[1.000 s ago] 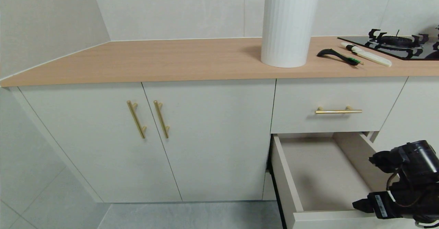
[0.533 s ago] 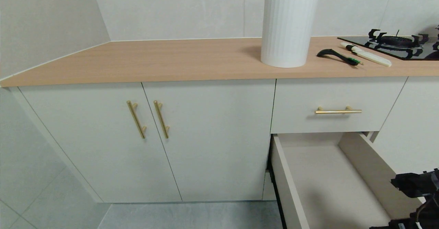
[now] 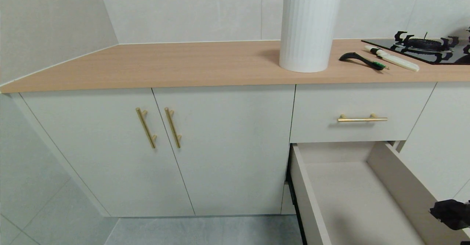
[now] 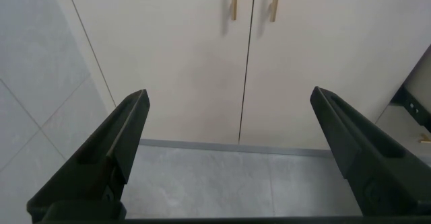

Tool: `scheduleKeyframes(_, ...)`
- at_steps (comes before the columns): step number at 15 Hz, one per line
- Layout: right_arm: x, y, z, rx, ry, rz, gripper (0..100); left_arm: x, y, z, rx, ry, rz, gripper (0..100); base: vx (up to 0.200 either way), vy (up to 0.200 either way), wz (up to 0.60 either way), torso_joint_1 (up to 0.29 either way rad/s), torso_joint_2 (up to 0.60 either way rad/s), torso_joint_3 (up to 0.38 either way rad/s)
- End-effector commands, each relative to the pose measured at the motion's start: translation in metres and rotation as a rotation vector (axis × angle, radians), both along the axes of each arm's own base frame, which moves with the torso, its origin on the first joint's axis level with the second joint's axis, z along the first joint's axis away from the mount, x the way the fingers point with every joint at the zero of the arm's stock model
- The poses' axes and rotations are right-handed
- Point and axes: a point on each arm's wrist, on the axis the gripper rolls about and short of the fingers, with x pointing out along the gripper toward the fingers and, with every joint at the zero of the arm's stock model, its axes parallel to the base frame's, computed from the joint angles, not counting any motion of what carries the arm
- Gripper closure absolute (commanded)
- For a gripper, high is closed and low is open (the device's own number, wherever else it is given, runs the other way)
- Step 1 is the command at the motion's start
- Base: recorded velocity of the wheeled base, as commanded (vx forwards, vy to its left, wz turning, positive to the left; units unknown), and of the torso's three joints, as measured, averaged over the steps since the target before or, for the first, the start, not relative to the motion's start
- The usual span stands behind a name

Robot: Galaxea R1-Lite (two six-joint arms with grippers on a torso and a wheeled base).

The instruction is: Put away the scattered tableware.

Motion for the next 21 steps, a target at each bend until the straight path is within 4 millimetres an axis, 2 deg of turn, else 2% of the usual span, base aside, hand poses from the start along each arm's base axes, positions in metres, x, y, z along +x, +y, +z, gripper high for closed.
scheduleKeyframes(1,-0.002,0.0,0.004,0.006,-0.029,0.001,0,0.0,0.0,0.0,0.0,0.0,0.0,0,0.0,0.0,0.0,0.0,0.0,0.0)
scheduleKeyframes(3,0.005,0.001,0.014,0.016,-0.074,0.001,0,0.0,0.0,0.0,0.0,0.0,0.002,0,0.0,0.0,0.0,0.0,0.0,0.0)
scheduleKeyframes(5,0.021,0.005,0.04,0.034,-0.164,0.002,0,0.0,0.0,0.0,0.0,0.0,0.002,0,0.0,0.0,0.0,0.0,0.0,0.0)
scheduleKeyframes(9,0.046,0.012,0.117,0.138,-0.379,0.053,0,0.0,0.0,0.0,0.0,0.0,0.002,0,0.0,0.0,0.0,0.0,0.0,0.0)
scheduleKeyframes(10,0.047,0.012,0.124,0.149,-0.4,0.06,0,0.0,0.0,0.0,0.0,0.0,0.002,0,0.0,0.0,0.0,0.0,0.0,0.0)
scheduleKeyframes(12,0.056,0.015,0.166,0.185,-0.547,0.081,0,0.0,0.0,0.0,0.0,0.0,0.002,0,0.0,0.0,0.0,0.0,0.0,0.0)
scheduleKeyframes(14,0.059,0.016,0.179,0.196,-0.587,0.086,0,0.0,0.0,0.0,0.0,0.0,0.002,0,0.0,0.0,0.0,0.0,0.0,0.0)
scheduleKeyframes(16,0.064,0.017,0.172,0.2,-0.554,0.098,0,0.0,0.0,0.0,0.0,0.0,0.002,0,0.0,0.0,0.0,0.0,0.0,0.0)
scheduleKeyframes(21,0.056,0.014,0.177,0.187,-0.585,0.11,0,0.0,0.0,0.0,0.0,0.0,0.002,0,0.0,0.0,0.0,0.005,-0.09,-0.1)
